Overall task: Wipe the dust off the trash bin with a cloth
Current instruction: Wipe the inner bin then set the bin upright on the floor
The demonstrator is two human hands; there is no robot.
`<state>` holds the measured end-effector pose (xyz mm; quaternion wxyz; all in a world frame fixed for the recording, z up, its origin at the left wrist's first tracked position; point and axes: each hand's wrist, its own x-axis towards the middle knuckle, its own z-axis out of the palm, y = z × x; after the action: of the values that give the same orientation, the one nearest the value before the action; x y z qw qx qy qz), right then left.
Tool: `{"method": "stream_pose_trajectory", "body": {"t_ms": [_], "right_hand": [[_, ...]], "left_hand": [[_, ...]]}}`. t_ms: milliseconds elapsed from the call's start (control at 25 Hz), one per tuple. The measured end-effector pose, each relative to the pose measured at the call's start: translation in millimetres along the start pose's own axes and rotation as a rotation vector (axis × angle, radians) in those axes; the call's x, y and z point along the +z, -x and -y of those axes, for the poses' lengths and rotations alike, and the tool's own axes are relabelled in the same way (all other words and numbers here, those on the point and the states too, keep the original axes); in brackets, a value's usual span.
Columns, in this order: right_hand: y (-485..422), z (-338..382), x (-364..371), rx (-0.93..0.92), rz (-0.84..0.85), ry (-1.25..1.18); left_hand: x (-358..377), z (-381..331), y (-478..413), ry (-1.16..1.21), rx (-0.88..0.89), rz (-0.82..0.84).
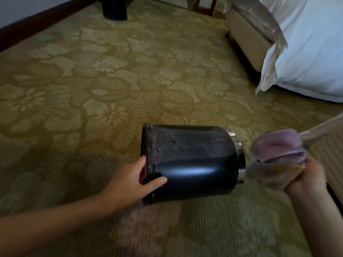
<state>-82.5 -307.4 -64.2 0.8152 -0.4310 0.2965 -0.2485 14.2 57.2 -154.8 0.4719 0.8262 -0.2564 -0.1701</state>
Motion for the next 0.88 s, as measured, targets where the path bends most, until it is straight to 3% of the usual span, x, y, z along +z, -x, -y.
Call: {"method": "stream_pose_trajectory", "body": {"t_ms": [80,160,240,320,480,640,880], "right_hand": [[6,11,7,-0.25,-0.07,0.076],[13,-14,23,-0.49,-0.141,0.639],[32,-69,47,-0.635,0.008,1.093],[53,-122,77,-0.809,0.127,1.352],[92,-183,143,-0.953,0.329,1.408],[68,-159,119,-1.156,0.403,1.531],[7,-96,58,-0.817,-0.08,1.482]], "left_hand": [[-2,0,-3,-0.038,0.008,-0.006],[-3,1,-5,-0.051,0.028,0.006],[-4,2,-5,-0.104,0.059,0.03],[-5,5,-4,-0.199,0.089,0.028],[-4,12,-4,-0.17,0.224,-0.025],[-2,11,1,-0.124,0.212,-0.027],[4,13,10,-0.066,0.154,0.047]]}}
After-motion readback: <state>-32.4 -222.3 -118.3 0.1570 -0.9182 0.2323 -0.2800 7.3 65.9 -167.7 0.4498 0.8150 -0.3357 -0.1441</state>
